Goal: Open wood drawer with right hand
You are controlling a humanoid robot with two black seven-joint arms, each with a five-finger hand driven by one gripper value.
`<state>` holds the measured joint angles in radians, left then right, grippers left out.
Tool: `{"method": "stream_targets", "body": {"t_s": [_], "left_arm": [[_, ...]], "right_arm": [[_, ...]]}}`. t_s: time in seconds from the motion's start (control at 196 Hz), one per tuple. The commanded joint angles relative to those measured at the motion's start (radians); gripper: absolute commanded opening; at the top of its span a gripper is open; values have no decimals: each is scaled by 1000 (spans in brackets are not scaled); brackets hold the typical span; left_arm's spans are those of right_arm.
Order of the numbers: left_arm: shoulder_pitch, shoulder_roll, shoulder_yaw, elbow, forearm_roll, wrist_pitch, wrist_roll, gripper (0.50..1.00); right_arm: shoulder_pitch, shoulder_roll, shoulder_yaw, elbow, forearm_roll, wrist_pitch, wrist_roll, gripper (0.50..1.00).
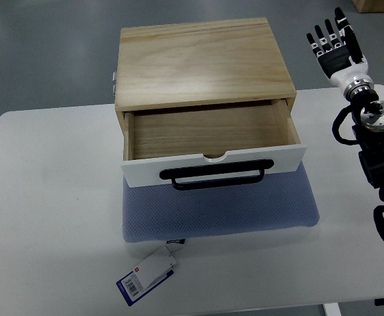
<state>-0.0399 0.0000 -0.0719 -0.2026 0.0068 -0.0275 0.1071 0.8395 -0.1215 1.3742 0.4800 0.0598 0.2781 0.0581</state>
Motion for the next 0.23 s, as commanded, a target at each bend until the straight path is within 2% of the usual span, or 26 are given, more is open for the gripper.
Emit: {"method": "stream_targets", "body": {"t_s": [0.0,0.22], "left_arm": [[0,0,0,-1,1,0,0,1000],[0,0,0,-3,1,0,0,1000]], "right_arm": [[-3,19,2,0,0,6,0,948],[-19,31,2,-1,0,15,5,948]]}}
